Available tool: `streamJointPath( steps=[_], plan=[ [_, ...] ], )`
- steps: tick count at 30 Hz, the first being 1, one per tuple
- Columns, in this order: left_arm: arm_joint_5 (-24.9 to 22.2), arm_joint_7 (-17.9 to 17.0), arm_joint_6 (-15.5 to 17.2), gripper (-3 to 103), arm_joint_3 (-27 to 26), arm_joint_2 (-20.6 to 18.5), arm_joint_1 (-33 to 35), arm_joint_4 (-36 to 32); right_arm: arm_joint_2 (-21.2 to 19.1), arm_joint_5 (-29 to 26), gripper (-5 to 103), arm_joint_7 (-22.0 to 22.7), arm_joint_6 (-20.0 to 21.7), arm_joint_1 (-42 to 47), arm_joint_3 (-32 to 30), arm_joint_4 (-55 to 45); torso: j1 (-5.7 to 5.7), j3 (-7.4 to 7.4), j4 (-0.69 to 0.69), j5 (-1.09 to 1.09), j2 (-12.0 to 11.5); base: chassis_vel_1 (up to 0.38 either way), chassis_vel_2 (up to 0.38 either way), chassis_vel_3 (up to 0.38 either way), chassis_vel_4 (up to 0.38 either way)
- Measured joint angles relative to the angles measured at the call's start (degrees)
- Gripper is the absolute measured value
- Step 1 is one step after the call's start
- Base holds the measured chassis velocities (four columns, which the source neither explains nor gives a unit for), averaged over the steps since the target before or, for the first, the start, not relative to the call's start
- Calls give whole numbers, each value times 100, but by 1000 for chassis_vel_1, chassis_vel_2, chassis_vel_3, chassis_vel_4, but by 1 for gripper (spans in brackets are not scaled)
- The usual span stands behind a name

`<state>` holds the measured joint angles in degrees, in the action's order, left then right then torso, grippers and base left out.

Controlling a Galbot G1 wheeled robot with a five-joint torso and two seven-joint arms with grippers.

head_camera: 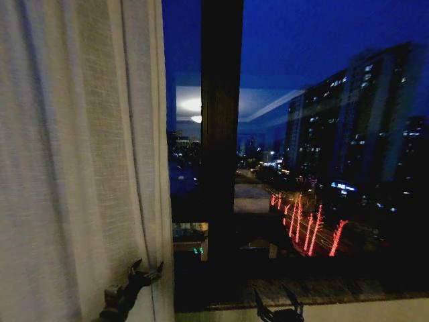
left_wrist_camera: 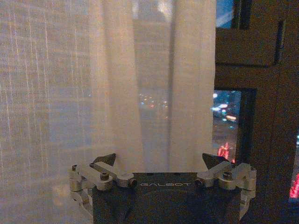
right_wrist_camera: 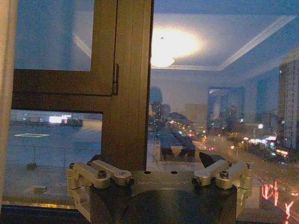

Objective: Open the curtains by pulling them apart, changing their state from closed to fully open.

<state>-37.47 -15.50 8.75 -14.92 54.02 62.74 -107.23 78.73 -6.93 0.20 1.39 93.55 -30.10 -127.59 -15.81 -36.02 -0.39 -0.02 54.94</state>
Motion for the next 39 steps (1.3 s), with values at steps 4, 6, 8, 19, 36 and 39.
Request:
streamJointPath(
  steps=[4, 6, 8, 19, 36, 39],
  plan=[
    [96, -149, 33, 100, 118, 107, -56, 43, -1, 26, 100, -34, -23, 39, -1, -7, 0, 0, 0, 0, 0, 0, 0, 0, 0],
    [240, -278, 29, 100, 199, 175, -155, 173, 0, 31, 100, -42, -34, 49, -26, -9, 1, 0, 1, 0, 0, 0, 0, 0, 0],
    [272, -331, 22, 100, 214, 188, -187, 216, 0, 31, 100, -43, -36, 49, -34, -9, 1, 0, 0, 0, 0, 0, 0, 0, 0],
    [291, -299, -76, 100, 51, -7, -337, 413, 0, 34, 100, -48, -50, 14, -45, 58, 0, 0, 1, 0, 0, 0, 0, 0, 0],
    [138, -215, -191, 64, -121, -64, -213, 398, 0, 43, 100, -35, -71, -34, -23, 127, 1, 0, 1, 0, 0, 0, 0, 0, 0],
    [135, -197, -198, 53, -155, -66, -176, 392, 0, 42, 100, -35, -70, -57, -1, 148, 1, 0, 1, 0, 0, 0, 0, 0, 0]
  ],
)
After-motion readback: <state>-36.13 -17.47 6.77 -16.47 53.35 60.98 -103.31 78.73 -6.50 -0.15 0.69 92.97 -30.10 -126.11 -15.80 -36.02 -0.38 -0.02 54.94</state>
